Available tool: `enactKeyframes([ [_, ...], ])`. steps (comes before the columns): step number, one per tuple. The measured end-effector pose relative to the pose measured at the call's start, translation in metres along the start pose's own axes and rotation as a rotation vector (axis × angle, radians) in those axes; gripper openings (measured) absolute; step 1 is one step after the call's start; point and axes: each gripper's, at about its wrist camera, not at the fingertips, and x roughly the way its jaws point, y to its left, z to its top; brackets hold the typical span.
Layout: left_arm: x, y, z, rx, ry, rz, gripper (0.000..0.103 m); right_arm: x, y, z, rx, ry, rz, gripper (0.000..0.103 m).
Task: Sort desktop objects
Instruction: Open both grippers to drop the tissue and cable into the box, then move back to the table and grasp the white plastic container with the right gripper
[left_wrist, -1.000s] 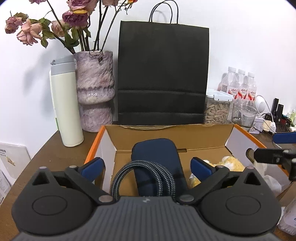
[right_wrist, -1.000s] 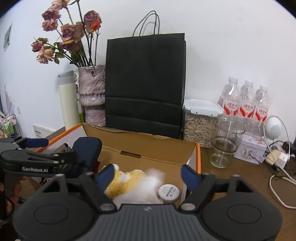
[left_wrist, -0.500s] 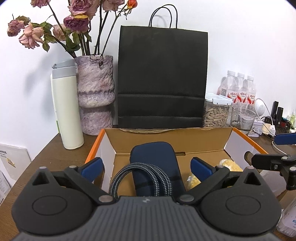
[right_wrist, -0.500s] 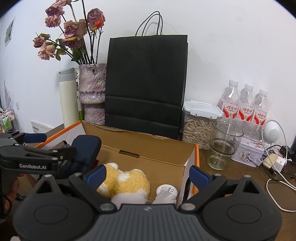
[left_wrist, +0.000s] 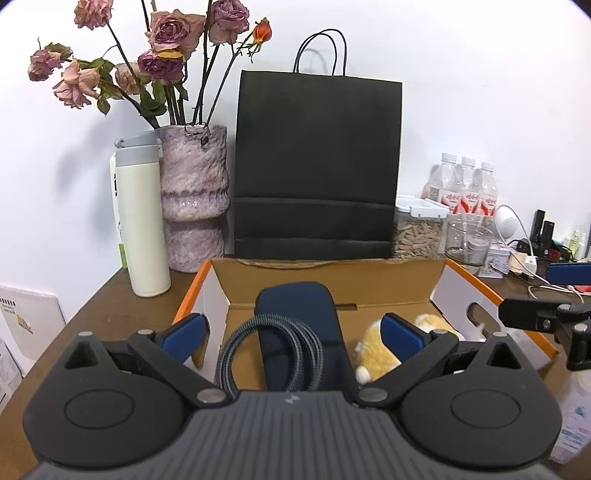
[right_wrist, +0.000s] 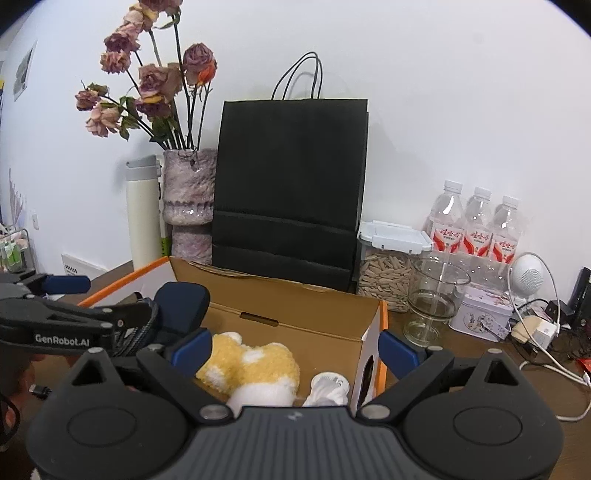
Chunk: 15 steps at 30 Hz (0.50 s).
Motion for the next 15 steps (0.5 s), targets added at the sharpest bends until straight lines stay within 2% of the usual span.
enactKeyframes([
  [9, -0.038, -0.011, -0.022, -0.002, -0.007, -0.001, 0.103, -0.037, -0.001, -0.016, 0.027, -0.008, -0.011, 0.097],
  [15, -0.058, -0.010, -0.036, -0.019, -0.017, 0.018, 0.103, -0.063, -0.008, -0.043, 0.059, -0.016, -0.045, 0.097],
])
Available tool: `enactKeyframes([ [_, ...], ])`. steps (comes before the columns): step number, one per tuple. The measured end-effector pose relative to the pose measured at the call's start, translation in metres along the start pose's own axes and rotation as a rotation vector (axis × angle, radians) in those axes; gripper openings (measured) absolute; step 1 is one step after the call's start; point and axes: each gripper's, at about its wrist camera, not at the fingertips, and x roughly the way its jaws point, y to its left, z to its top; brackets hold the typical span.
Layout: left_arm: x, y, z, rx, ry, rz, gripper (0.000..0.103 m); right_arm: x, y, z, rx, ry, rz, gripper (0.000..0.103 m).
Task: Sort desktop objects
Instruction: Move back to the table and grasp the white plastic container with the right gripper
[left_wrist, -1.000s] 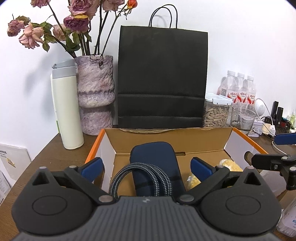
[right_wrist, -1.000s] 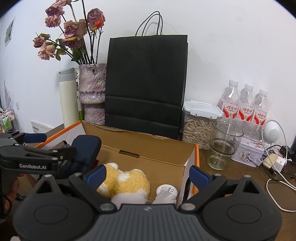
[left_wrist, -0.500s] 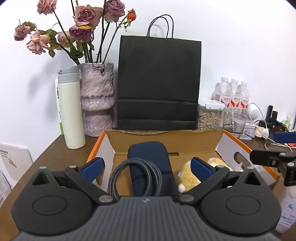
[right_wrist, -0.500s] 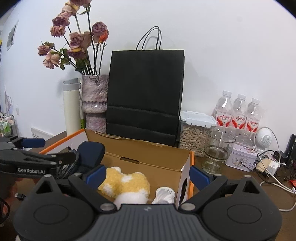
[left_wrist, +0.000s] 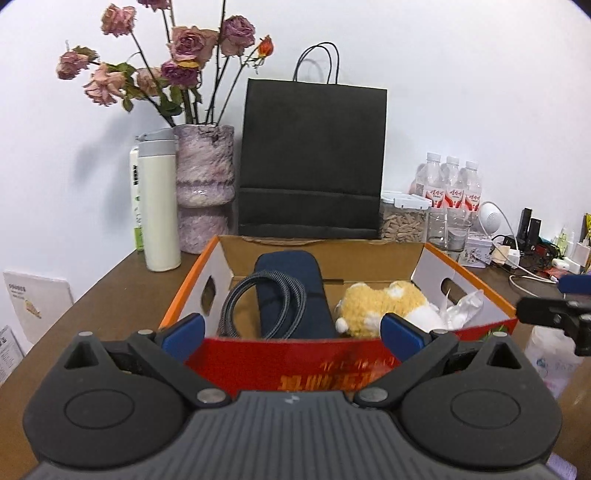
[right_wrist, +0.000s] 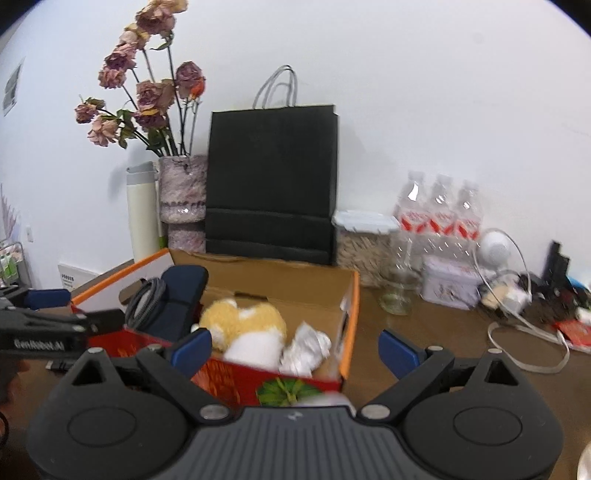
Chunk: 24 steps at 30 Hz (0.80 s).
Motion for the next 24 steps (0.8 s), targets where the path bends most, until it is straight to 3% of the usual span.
enactKeyframes([
  [9, -0.016, 0.004, -0.026, 0.000, 0.071, 0.006, 0.103, -0.011, -0.019, -0.041, 0.084, 0.073, -0.044, 0.097],
  [24, -0.031, -0.002, -0.057, 0.091, 0.236, -0.083, 0.103, 0.003, -0.019, -0.059, 0.081, 0.166, -0.068, 0.097],
])
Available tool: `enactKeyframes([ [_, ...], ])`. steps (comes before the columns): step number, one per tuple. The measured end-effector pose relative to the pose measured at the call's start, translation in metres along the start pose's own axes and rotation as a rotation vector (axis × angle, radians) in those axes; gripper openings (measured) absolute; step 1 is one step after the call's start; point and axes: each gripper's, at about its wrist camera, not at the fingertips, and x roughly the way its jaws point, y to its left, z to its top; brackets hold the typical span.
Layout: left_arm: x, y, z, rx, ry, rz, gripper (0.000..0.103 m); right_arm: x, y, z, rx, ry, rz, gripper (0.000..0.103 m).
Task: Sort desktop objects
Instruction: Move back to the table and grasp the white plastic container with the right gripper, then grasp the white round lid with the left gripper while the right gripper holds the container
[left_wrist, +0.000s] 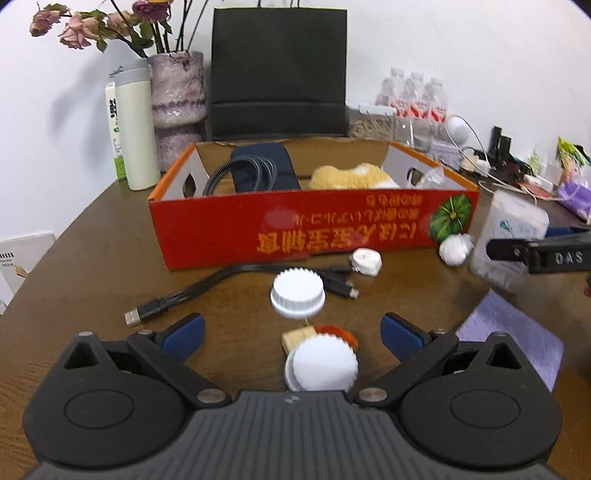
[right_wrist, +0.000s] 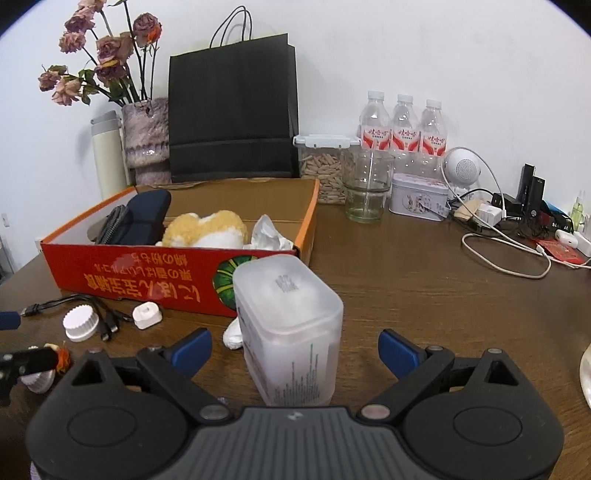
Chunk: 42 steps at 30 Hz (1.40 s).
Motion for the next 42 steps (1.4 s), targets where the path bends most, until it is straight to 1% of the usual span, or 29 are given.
enactKeyframes([
  [4, -0.003, 0.001, -0.005, 0.022, 0.008, -0.019, 0.103, 0.002, 0.002, -0.002, -0.001, 0.011, 0.004, 0.097],
  [8, -0.001, 0.005, -0.009, 0.026, 0.029, -0.022, 0.103, 0.004, 0.003, -0.003, -0.006, 0.013, 0.016, 0.093],
  [10, 0.000, 0.008, -0.010, 0.021, 0.040, -0.024, 0.103, 0.005, 0.003, -0.004, -0.008, 0.018, 0.026, 0.084],
  [11, 0.000, 0.009, -0.010, 0.020, 0.044, -0.026, 0.103, 0.005, 0.003, -0.004, -0.008, 0.020, 0.031, 0.073],
  [12, 0.000, 0.010, -0.011, 0.021, 0.045, -0.027, 0.103, 0.005, 0.004, -0.005, -0.007, 0.022, 0.043, 0.058],
  [14, 0.000, 0.009, -0.012, 0.026, 0.047, -0.027, 0.103, 0.003, 0.004, -0.005, -0.005, 0.017, 0.055, 0.046],
  [16, -0.001, 0.009, -0.012, 0.030, 0.044, -0.029, 0.103, 0.001, 0.004, -0.005, 0.003, 0.019, 0.083, 0.046],
  [18, -0.001, 0.008, -0.012, 0.033, 0.043, -0.030, 0.103, -0.001, 0.009, -0.007, -0.021, 0.019, 0.077, 0.046],
  [24, -0.001, 0.008, -0.012, 0.035, 0.040, -0.024, 0.101, -0.008, 0.019, -0.009, -0.047, 0.007, 0.107, 0.045],
  [31, 0.000, 0.009, -0.012, 0.031, 0.048, -0.023, 0.085, -0.012, 0.029, -0.011, -0.074, 0.014, 0.128, 0.044],
  [33, 0.000, 0.009, -0.012, 0.030, 0.049, -0.028, 0.083, -0.013, 0.032, -0.013, -0.079, 0.016, 0.133, 0.044],
  [38, 0.001, 0.009, -0.012, 0.026, 0.050, -0.031, 0.073, -0.015, 0.036, -0.015, -0.092, 0.014, 0.143, 0.044],
  [42, 0.001, 0.010, -0.012, 0.022, 0.045, -0.030, 0.068, -0.016, 0.038, -0.016, -0.090, 0.013, 0.145, 0.044],
])
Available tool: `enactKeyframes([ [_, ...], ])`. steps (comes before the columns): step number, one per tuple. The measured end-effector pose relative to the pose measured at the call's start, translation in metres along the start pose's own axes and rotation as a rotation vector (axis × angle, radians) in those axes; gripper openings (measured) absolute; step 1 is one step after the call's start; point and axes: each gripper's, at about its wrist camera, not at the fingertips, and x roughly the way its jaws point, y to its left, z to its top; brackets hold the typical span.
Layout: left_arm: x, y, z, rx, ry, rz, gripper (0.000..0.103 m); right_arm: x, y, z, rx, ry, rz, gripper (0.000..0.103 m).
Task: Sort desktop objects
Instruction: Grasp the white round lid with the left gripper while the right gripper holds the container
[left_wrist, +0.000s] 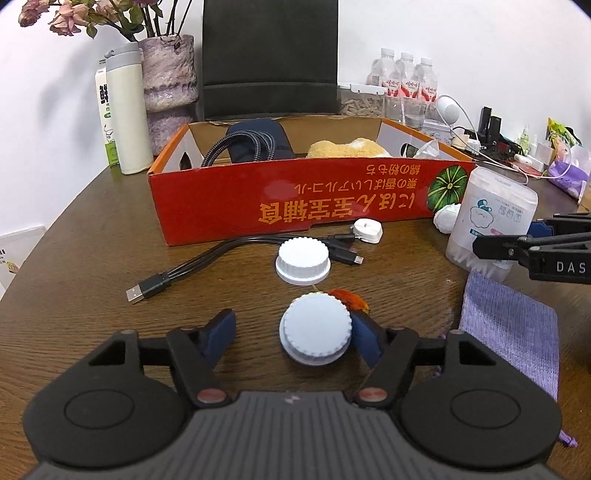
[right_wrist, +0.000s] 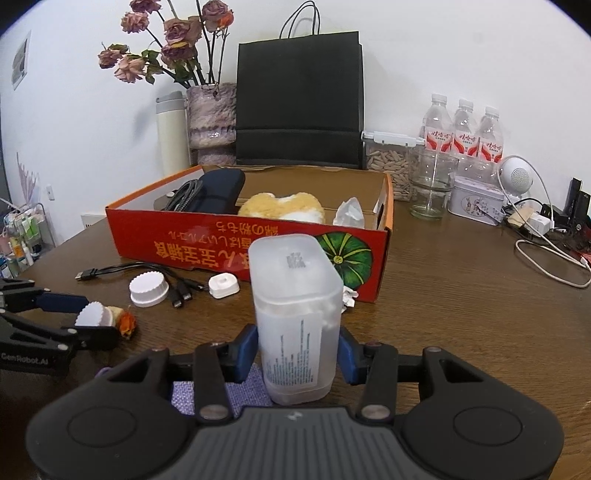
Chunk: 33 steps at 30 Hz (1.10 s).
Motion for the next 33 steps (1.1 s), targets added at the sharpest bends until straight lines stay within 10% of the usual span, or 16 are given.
enactKeyframes([
  [15, 0.0010, 0.0029, 0.0004, -0.020, 0.000, 0.029, 0.072, 0.0056, -0.0035, -0.0039, 0.055, 0.008, 0.024, 0.052],
  [23, -0.0013, 0.0012, 0.0006, -0.013, -0.012, -0.013, 0.042, 0.0015, -0.0034, -0.0013, 0.054, -0.028, 0.014, 0.056],
  [33, -0.0061, 0.0017, 0.0020, -0.014, -0.040, -0.030, 0.041, -0.0005, -0.0031, -0.0013, 0.050, -0.040, 0.024, 0.041],
])
